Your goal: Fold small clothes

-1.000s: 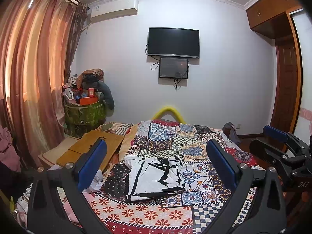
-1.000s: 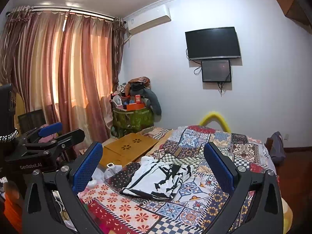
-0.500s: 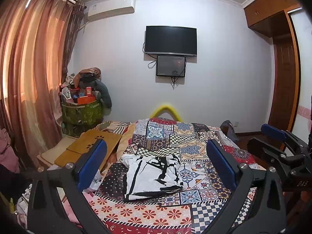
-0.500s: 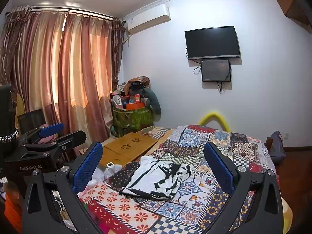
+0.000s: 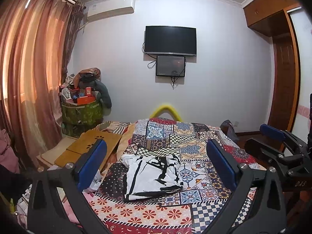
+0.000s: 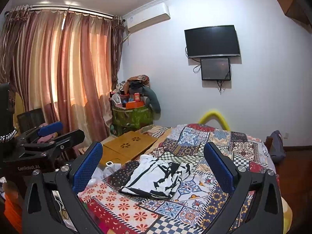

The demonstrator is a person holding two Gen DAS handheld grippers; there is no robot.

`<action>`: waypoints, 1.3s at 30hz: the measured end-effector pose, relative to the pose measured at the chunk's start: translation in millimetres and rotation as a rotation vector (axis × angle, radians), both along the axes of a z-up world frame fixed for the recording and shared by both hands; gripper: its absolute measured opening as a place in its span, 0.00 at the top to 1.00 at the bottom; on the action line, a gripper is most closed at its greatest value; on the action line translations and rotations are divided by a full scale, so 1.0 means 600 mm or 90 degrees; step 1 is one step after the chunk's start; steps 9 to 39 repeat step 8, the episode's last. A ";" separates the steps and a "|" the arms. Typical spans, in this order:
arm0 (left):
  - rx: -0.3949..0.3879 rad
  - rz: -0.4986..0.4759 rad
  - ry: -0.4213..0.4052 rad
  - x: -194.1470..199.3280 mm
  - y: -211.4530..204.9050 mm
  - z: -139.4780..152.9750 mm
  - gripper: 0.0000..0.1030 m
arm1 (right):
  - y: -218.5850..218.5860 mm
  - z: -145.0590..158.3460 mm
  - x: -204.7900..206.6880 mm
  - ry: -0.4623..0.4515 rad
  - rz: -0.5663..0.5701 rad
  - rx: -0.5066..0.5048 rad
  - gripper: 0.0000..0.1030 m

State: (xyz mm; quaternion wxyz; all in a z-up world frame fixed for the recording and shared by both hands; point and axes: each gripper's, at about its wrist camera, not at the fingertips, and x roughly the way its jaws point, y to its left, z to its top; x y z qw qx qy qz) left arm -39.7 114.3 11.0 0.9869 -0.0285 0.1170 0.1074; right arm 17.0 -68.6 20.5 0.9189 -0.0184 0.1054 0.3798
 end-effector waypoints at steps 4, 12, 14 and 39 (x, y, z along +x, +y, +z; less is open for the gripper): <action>-0.009 -0.016 0.005 0.002 0.002 -0.002 0.00 | 0.002 -0.002 0.001 0.001 -0.001 -0.003 0.00; -0.011 -0.011 0.006 0.003 0.006 -0.004 0.00 | 0.004 -0.004 0.002 0.003 -0.002 -0.006 0.00; -0.011 -0.011 0.006 0.003 0.006 -0.004 0.00 | 0.004 -0.004 0.002 0.003 -0.002 -0.006 0.00; -0.011 -0.011 0.006 0.003 0.006 -0.004 0.00 | 0.004 -0.004 0.002 0.003 -0.002 -0.006 0.00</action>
